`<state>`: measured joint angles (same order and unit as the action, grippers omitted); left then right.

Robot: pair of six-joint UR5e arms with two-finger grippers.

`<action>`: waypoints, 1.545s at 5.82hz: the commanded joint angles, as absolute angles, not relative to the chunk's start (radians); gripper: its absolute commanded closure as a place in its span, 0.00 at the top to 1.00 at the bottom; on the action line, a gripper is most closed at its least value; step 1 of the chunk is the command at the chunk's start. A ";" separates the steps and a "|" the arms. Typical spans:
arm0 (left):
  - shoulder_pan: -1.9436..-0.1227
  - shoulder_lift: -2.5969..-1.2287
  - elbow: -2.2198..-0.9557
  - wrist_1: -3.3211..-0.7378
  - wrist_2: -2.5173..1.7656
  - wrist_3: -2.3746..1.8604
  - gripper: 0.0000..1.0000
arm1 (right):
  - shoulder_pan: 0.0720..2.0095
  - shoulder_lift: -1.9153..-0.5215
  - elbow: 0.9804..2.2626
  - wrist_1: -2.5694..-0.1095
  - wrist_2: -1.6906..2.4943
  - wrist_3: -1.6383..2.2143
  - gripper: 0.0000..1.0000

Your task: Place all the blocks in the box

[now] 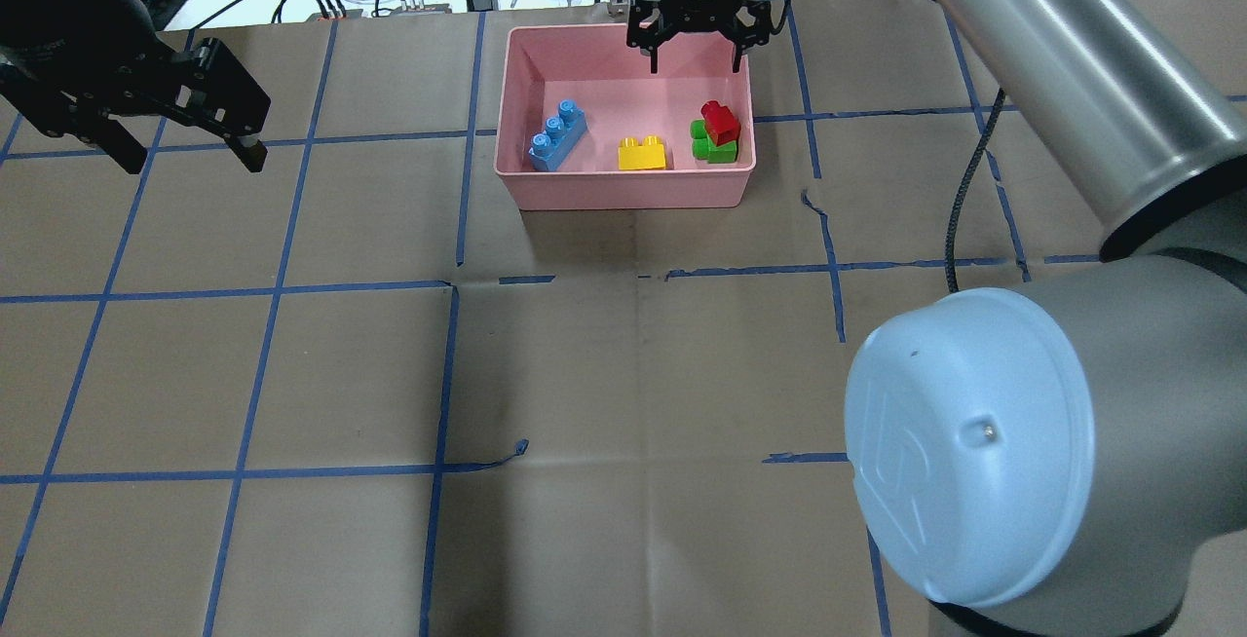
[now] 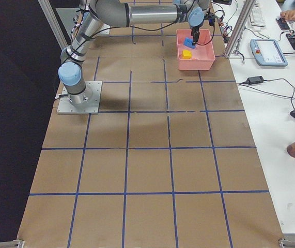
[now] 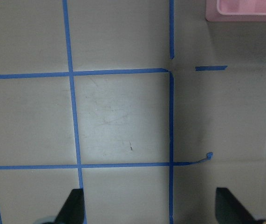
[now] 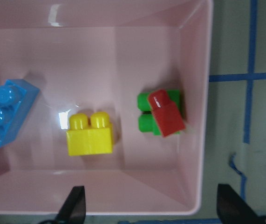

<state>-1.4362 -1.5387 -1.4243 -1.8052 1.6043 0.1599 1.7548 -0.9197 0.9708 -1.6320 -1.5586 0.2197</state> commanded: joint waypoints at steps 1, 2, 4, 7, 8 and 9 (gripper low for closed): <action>-1.436 -1.539 -1.424 -1.805 1.609 0.160 0.99 | 1.616 -1.050 0.986 -1.455 -1.560 0.021 1.00; -1.436 -1.537 -1.424 -1.805 1.605 0.160 0.99 | 1.574 -1.128 1.040 -1.397 -1.562 -0.018 1.00; -1.436 -1.539 -1.424 -1.804 1.597 0.160 0.99 | 1.554 -1.336 1.299 -1.405 -1.560 -0.014 1.00; -1.462 -1.610 -1.388 -1.786 1.592 0.093 0.99 | 1.559 -1.503 1.503 -1.457 -1.560 0.050 1.00; -1.521 -1.646 -1.382 -1.731 1.595 0.065 0.99 | 1.560 -1.503 1.506 -1.457 -1.557 0.052 1.00; -1.563 -1.673 -1.381 -1.685 1.607 0.057 0.99 | 1.560 -1.503 1.505 -1.457 -1.560 0.051 1.00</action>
